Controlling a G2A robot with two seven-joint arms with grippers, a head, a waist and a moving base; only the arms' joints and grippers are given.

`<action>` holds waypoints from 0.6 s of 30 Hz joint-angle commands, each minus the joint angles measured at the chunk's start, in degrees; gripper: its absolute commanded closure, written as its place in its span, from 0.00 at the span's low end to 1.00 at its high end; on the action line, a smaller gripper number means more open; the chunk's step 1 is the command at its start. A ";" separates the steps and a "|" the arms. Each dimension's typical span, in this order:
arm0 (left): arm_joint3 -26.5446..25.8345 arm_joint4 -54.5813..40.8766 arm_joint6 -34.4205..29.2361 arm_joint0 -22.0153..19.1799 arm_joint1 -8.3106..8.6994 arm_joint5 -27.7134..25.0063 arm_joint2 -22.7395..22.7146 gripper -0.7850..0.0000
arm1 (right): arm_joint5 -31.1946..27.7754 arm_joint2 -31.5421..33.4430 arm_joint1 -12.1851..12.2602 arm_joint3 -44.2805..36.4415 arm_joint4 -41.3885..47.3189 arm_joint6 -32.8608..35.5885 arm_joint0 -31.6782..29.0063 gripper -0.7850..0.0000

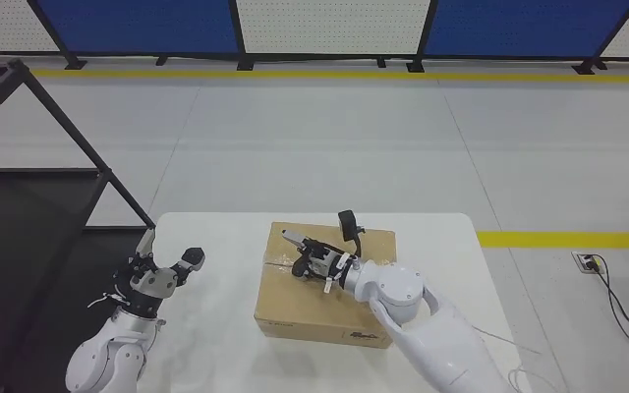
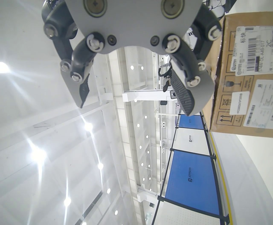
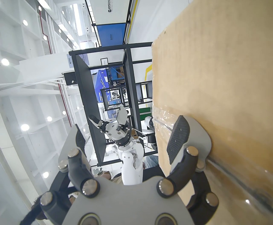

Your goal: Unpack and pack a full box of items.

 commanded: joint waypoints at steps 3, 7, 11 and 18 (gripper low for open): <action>0.00 0.00 0.00 0.00 0.00 0.00 0.00 0.00 | 2.72 3.16 1.19 -4.33 -2.55 0.07 -3.03 0.00; 0.00 0.00 0.00 0.00 0.00 0.00 0.00 0.00 | 5.10 6.09 2.18 -7.83 -4.44 0.38 -5.78 0.00; 0.00 0.00 0.00 0.00 0.00 0.00 0.00 0.00 | 6.61 9.00 3.00 -10.74 -5.70 0.08 -8.59 0.00; 0.00 0.00 0.00 0.00 0.00 0.00 0.00 0.00 | 6.84 14.22 4.23 -15.78 -6.34 -1.03 -14.59 0.00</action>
